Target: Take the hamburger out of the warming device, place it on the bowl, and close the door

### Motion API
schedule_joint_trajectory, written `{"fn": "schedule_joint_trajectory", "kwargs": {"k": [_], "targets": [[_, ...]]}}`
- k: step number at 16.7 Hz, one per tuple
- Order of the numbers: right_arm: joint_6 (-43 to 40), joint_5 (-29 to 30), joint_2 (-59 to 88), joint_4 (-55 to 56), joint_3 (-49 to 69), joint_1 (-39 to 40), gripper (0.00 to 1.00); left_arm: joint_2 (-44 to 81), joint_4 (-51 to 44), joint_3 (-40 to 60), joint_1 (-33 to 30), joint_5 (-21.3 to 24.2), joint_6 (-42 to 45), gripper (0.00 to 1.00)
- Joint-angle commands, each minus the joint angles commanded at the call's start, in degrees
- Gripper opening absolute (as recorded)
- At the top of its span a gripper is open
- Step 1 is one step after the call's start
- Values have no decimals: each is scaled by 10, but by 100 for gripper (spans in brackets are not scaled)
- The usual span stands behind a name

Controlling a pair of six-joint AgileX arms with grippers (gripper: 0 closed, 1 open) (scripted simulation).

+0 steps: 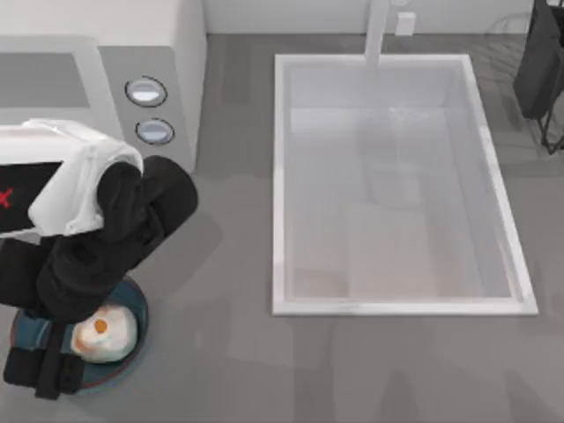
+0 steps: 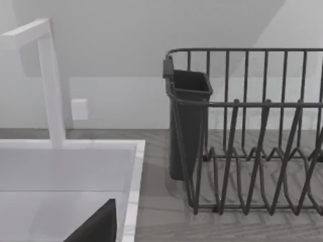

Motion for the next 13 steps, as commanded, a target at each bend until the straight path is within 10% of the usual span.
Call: {"fn": "schedule_joint_trajectory", "kwargs": {"k": [13], "targets": [[0,0,0,0,0,0,100,-776,472,-405,201,226,944,100]]}}
